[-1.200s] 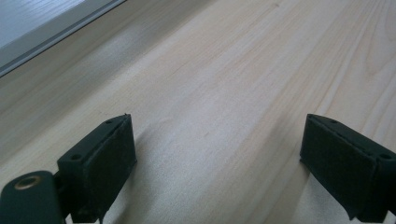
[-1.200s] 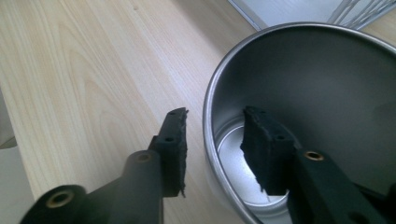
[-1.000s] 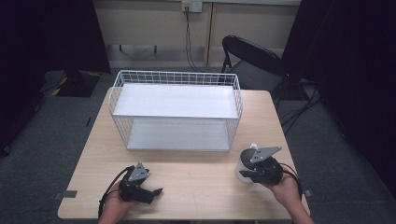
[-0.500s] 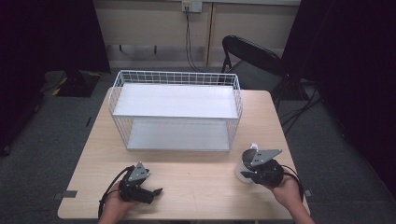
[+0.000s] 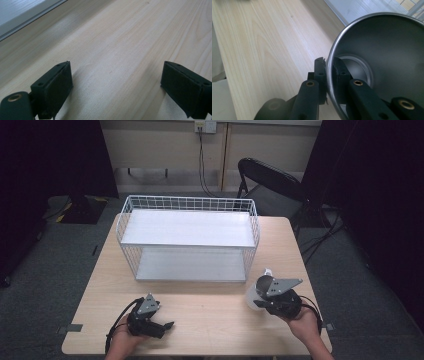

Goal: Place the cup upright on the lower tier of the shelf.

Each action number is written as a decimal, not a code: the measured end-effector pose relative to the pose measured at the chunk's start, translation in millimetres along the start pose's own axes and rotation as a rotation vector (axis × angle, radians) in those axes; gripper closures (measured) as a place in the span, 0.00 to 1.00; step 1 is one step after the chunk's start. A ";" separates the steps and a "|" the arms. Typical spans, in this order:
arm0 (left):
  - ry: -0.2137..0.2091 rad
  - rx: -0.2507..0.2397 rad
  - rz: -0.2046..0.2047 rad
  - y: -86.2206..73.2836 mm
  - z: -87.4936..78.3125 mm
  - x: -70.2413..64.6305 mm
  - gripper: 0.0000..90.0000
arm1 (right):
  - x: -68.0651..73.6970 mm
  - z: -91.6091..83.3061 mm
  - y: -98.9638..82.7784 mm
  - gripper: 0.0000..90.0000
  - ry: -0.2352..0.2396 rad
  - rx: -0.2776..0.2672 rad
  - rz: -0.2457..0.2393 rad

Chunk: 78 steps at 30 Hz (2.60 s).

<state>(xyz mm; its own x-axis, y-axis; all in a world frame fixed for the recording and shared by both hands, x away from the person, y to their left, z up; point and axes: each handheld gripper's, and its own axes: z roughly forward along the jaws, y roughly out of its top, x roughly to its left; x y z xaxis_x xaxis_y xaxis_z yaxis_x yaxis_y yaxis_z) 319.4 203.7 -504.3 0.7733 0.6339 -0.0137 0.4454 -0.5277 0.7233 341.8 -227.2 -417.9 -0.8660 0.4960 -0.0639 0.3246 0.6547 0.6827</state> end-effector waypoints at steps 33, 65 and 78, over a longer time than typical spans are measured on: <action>-0.002 0.000 -0.003 -0.1 0.1 -0.1 0.11 | 24.2 14.3 34.7 0.93 0.073 -0.040 -0.060; -0.002 0.000 -0.003 -0.1 0.1 -0.2 0.11 | 34.9 40.4 70.1 0.93 0.093 -0.056 -0.115; -0.002 0.000 -0.003 -0.1 0.1 -0.2 0.11 | 28.5 51.0 79.8 0.93 0.079 -0.061 -0.111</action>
<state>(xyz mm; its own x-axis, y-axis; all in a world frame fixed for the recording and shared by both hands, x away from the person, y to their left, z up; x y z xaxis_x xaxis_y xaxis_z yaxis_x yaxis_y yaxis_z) 319.3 203.6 -504.4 0.7730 0.6342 -0.0171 0.4476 -0.5260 0.7232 362.4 -131.7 -402.4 -0.9234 0.3741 -0.0857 0.2031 0.6659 0.7179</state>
